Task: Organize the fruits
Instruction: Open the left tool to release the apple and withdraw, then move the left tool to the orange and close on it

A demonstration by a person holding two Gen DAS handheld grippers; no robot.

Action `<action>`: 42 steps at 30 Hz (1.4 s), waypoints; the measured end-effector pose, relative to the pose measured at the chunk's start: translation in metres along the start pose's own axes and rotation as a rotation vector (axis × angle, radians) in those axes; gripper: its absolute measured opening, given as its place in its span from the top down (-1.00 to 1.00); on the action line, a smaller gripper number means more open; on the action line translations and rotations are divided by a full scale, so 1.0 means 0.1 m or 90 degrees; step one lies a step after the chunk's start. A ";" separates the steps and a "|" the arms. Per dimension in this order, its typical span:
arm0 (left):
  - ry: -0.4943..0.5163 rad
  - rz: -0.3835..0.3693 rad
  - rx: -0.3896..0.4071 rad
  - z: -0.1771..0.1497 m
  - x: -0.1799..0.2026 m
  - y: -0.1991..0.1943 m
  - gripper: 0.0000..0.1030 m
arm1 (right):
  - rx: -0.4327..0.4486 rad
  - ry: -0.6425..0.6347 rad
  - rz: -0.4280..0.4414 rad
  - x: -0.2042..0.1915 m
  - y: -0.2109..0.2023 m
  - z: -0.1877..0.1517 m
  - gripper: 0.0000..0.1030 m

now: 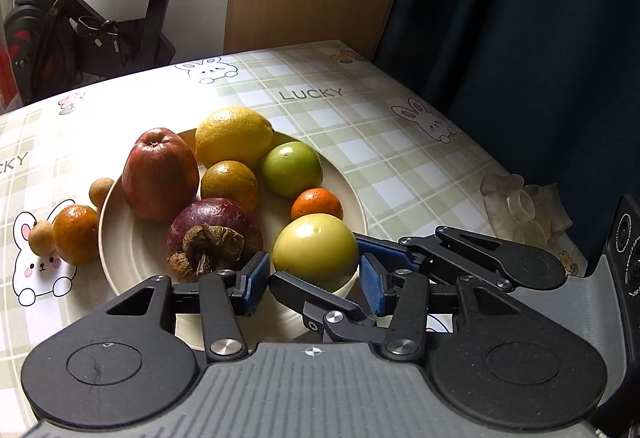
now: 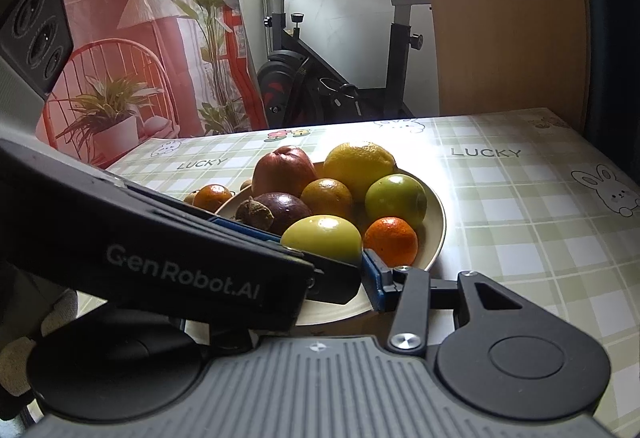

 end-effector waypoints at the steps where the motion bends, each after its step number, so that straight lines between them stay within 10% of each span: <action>1: -0.001 -0.002 0.000 0.00 0.00 0.00 0.01 | -0.003 0.002 -0.004 0.01 0.01 -0.01 0.09; 28: -0.040 -0.054 0.056 0.11 -0.17 -0.34 -0.01 | -0.001 -0.053 -0.047 -0.05 -0.04 0.21 0.02; 42: -0.104 0.030 0.179 0.62 -1.28 -1.17 0.00 | 0.014 -0.081 0.016 -0.38 0.18 0.79 0.02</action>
Point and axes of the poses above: each gripper's, at about its wrist camera, not at the fingertips, and y roughly the way its jaws point, x to its right, z to its top, the point moved 10 cm from there along y, roughly the way its jaws point, and after that the axes turned 2 degrees about -y, right-handed, at the moved point
